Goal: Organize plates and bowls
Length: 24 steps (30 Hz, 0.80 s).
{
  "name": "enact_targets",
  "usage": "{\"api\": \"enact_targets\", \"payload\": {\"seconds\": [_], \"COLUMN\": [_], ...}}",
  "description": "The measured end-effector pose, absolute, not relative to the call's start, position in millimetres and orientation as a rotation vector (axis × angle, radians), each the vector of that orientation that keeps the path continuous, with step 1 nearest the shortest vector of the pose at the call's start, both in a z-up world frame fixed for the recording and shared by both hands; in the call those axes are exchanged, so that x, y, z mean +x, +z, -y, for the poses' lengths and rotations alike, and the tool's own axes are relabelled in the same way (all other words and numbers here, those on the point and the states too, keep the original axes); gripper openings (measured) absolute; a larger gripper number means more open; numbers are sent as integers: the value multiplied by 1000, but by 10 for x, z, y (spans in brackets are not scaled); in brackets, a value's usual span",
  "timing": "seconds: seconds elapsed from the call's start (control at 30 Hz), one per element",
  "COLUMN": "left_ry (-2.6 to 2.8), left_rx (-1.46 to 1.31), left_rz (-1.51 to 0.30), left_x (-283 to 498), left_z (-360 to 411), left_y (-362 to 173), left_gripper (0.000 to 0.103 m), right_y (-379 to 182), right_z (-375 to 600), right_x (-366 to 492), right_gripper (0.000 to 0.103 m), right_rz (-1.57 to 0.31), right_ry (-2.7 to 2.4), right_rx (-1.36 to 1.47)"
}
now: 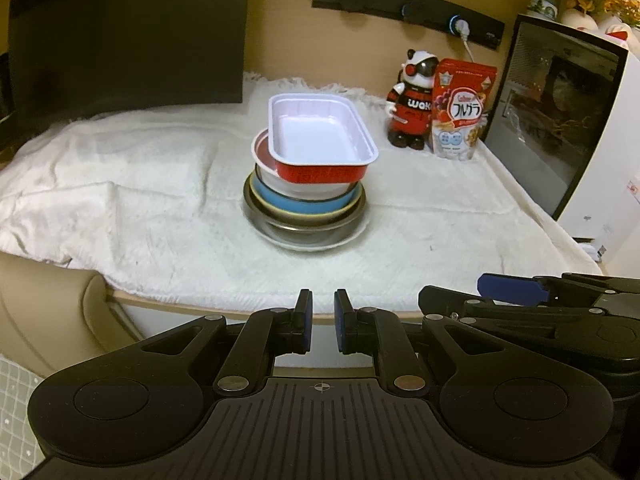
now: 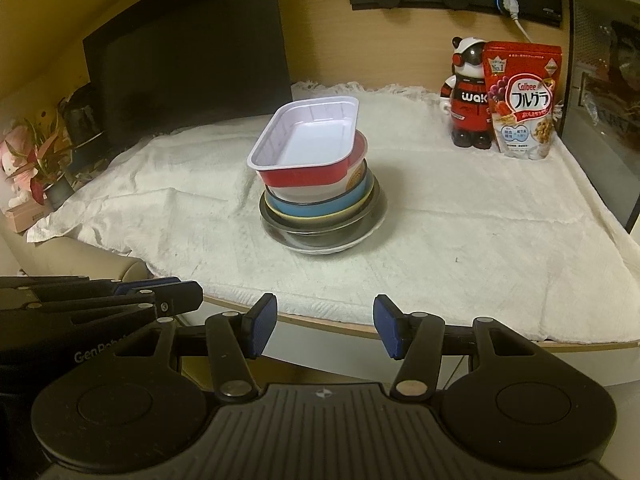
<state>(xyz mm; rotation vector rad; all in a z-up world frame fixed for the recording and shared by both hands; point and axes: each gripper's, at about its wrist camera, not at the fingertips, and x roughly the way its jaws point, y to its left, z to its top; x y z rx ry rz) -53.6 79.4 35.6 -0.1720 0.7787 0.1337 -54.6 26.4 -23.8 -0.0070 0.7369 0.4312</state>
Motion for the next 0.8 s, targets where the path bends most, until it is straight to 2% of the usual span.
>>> {"api": "enact_targets", "payload": {"seconds": [0.8], "left_ry": [131], "left_rx": [-171], "left_rz": [-778], "left_x": [-526], "left_z": [-806], "left_y": [348], "left_gripper": [14], "right_y": [-246], "right_z": [-287], "right_x": [-494], "right_gripper": [54], "right_rz": [-738], "right_ry": [436], "right_rx": [-2]}}
